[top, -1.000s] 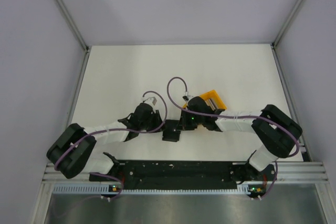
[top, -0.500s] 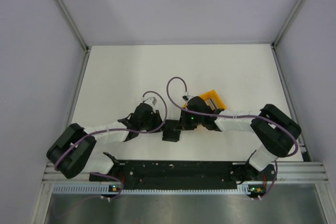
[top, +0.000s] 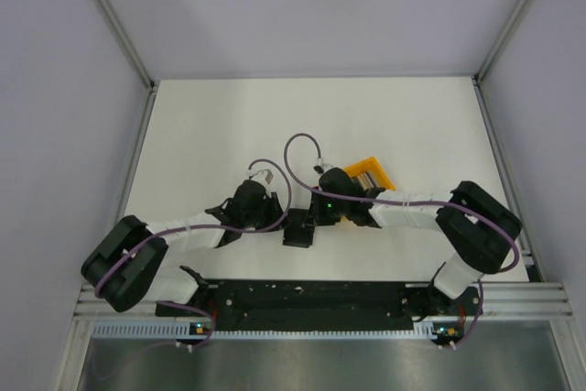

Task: Put the credit cards into the card holder
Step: Close the card holder at the center of the board.

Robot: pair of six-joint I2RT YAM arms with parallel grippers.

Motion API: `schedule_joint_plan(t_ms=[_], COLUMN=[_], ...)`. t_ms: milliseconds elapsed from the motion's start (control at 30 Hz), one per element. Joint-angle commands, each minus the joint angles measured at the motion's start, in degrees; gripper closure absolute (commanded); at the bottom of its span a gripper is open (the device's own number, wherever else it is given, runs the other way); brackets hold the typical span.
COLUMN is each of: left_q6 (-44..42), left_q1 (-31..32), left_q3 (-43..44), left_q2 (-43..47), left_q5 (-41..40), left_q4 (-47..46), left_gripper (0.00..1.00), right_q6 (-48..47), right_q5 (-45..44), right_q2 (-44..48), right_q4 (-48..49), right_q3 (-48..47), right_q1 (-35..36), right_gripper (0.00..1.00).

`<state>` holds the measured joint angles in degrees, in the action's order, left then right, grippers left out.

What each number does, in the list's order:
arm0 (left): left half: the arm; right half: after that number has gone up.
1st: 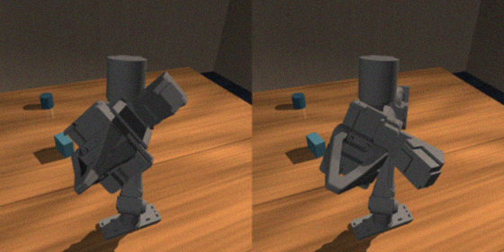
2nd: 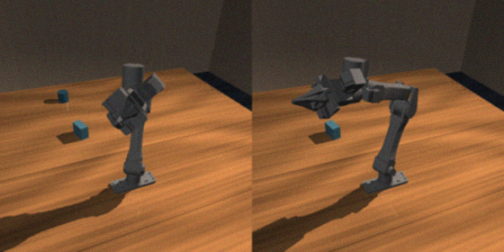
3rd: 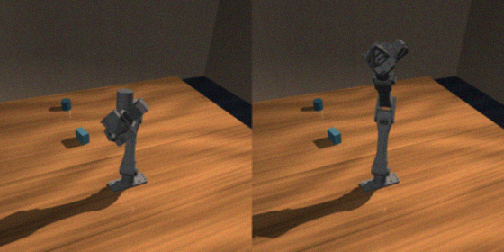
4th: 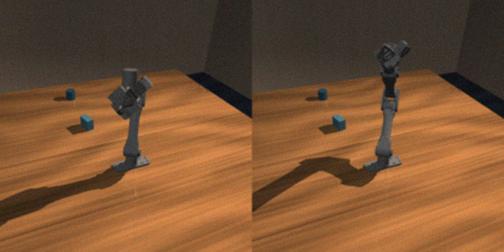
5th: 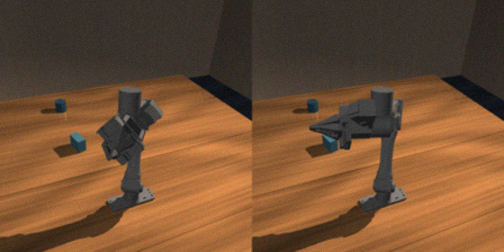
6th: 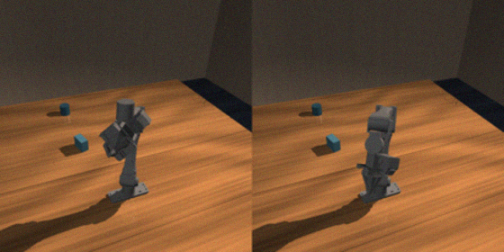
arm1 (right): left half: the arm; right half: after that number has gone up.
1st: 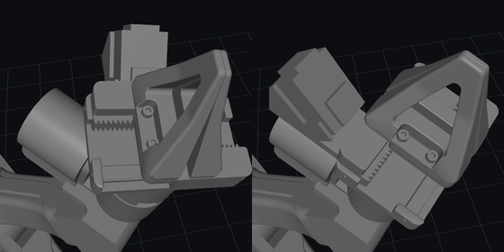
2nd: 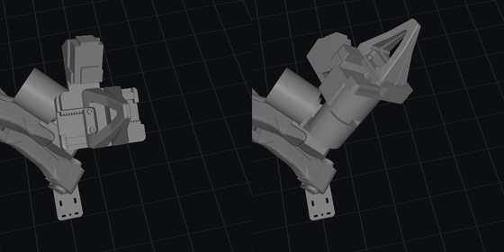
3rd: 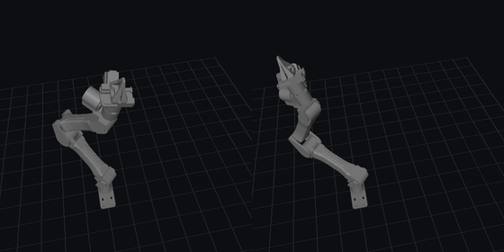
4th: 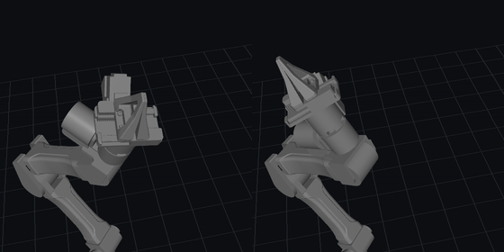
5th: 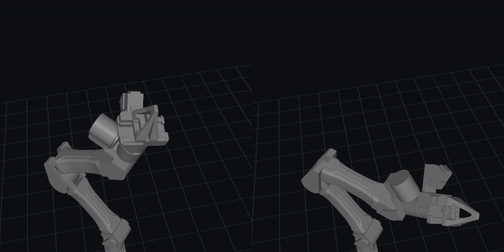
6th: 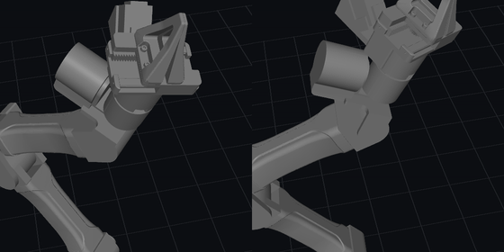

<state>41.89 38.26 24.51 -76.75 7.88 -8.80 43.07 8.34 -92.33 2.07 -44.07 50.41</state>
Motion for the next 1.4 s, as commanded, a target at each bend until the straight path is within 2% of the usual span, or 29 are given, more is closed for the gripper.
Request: schedule_joint_plan(t_ms=[0, 200, 333, 467, 633, 800, 900, 1167, 1367], left_q6=[-0.1, 0.2, 0.4, 0.8, 1.1, 1.6, 1.9, 2.1, 1.6], left_q1=[0.8, 0.8, 0.8, 0.8, 0.8, 0.8, 0.8, 0.8, 0.9], left_q3=[-2.0, -2.5, -2.5, -2.5, -2.3, -2.2, -2.3, -3.6, -4.6], left_q2=[-1.0, -0.8, -0.8, -0.6, 0.2, 1.1, 1.9, 6.1, 4.6], left_q5=[1.5, 1.6, 1.3, 0.3, -0.2, -0.1, 0.5, 1.8, 3.5], left_q4=[2.4, 2.0, 2.1, 2.8, 3.4, 3.6, 3.6, 2.5, 0.0], left_gripper=[0.75, 0.75, 0.75, 0.75, 0.75, 0.73, 0.71, 0.53, 0.52], right_q6=[-1.1, -0.4, -0.2, -3.1, -5.2, -3.5, -0.8, 2.3, 2.8], right_q5=[-5.2, -8.1, -10.4, -12.3, -12.2, -11.0, -11.9, -11.2, -10.3], right_q2=[-2.5, -2.9, -0.3, 2.2, 5.8, 6.6, 7.1, 10.1, 10.3], right_q4=[-1.5, -3.7, -2.5, -3.7, -4.6, -6.4, -6.4, -2.5, -0.6], right_q3=[-2.6, -3.0, -1.9, -4.7, -6.3, -4.7, -2.0, 4.0, 4.3], right_q1=[2.7, 4.5, 4.7, 4.6, 4.0, 4.0, 4.0, 4.0, 4.1], right_gripper=[1.0, 1.0, 1.0, 1.0, 0.9, 0.8, 0.8, 0.83, 0.87])
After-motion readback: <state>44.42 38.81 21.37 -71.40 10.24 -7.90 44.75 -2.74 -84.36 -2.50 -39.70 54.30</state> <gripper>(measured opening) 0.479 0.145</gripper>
